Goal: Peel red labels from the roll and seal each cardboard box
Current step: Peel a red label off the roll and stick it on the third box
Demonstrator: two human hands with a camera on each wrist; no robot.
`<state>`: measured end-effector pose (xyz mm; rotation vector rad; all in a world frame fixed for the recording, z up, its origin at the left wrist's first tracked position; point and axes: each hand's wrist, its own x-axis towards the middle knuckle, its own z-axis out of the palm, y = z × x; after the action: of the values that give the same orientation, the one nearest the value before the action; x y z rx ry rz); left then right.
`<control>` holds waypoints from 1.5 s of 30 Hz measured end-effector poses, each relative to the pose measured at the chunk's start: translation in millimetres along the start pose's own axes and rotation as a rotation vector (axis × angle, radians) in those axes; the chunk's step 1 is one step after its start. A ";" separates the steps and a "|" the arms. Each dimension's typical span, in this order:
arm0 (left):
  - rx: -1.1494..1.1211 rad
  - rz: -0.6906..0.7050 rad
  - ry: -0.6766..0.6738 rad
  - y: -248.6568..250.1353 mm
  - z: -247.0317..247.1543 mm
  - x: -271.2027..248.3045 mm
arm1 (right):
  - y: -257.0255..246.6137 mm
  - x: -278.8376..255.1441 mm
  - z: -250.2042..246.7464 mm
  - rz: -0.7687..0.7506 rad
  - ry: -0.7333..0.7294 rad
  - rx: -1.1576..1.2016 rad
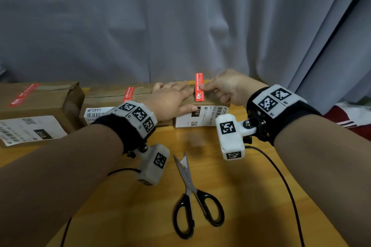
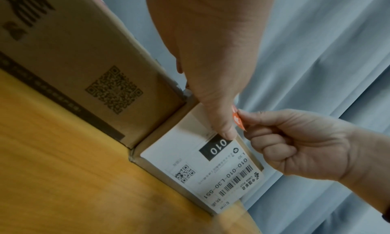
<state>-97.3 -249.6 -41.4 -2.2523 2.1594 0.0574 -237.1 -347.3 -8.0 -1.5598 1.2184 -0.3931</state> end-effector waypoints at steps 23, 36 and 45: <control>-0.019 -0.006 0.010 -1.2 2.2 2.3 | 0.4 -17.3 12.0 -0.120 0.049 -0.200; -0.037 -0.019 0.027 -1.9 4.5 1.6 | 1.2 -17.7 14.7 -0.257 0.034 -0.573; -0.054 -0.016 0.040 -3.0 5.9 1.6 | 8.0 -7.4 16.0 -0.306 0.118 -0.593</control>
<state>-94.3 -250.8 -47.4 -2.3190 2.1851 0.0713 -232.0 -331.9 -18.5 -2.2755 1.2541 -0.3385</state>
